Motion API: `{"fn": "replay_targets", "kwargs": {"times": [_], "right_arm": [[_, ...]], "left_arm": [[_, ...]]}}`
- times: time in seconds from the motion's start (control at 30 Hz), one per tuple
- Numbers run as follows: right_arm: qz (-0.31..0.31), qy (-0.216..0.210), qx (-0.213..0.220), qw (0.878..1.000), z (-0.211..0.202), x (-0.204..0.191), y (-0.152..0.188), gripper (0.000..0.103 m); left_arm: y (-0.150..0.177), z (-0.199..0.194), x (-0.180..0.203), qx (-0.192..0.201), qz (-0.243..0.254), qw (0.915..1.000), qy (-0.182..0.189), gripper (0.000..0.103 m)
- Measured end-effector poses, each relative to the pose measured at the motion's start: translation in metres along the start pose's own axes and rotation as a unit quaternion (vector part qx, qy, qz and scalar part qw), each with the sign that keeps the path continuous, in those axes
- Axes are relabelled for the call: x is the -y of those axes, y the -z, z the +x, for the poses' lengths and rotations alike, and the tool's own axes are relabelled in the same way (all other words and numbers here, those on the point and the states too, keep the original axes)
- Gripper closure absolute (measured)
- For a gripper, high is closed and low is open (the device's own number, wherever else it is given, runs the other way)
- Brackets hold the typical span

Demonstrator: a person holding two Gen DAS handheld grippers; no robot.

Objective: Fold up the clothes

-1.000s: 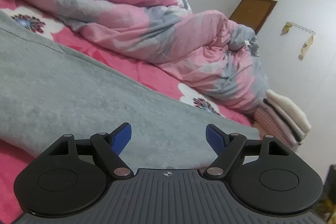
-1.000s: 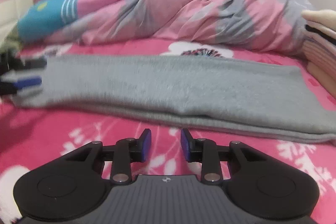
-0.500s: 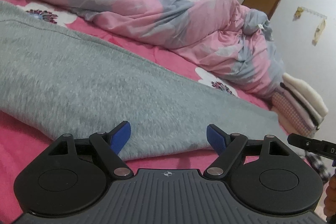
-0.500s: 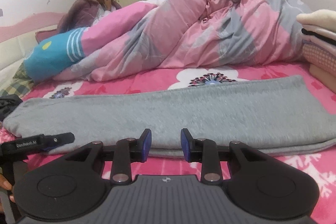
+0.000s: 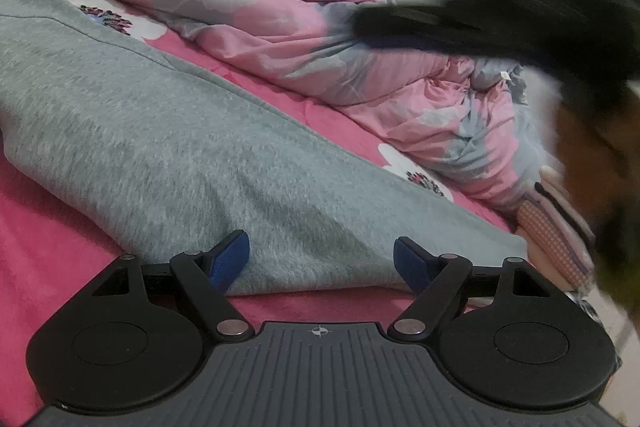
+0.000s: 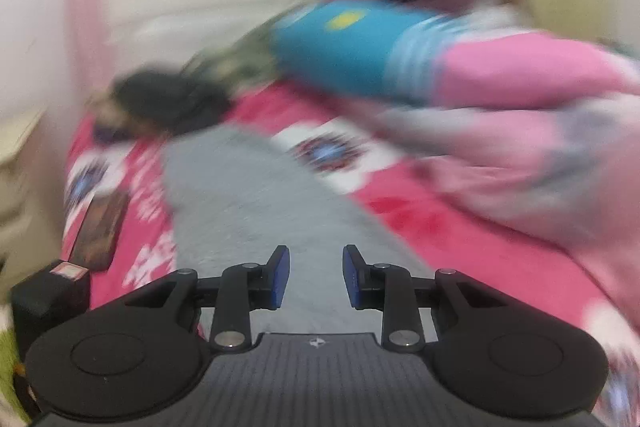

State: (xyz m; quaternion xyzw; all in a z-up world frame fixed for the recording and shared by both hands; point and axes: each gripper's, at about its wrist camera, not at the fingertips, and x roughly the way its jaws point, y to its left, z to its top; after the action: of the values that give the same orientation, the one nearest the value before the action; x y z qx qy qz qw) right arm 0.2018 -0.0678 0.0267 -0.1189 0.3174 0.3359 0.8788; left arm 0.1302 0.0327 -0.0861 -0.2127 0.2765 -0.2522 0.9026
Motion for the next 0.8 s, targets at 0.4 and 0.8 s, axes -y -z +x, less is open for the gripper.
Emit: {"fn": "replay_targets", "kwargs": {"times": [0.4,0.8], "right_arm": [[-0.056,-0.073,-0.117,0.989,0.225,0.016,-0.062,0.075],[-0.086,-0.104,-0.106,0.985,0.270,-0.025,-0.107,0.079]], "left_arm": [[0.006,0.001,0.008,0.004,0.028,0.9994,-0.021,0.023],[0.008,-0.003,0.008,0.006,0.025,0.9995,-0.018,0.023]]}}
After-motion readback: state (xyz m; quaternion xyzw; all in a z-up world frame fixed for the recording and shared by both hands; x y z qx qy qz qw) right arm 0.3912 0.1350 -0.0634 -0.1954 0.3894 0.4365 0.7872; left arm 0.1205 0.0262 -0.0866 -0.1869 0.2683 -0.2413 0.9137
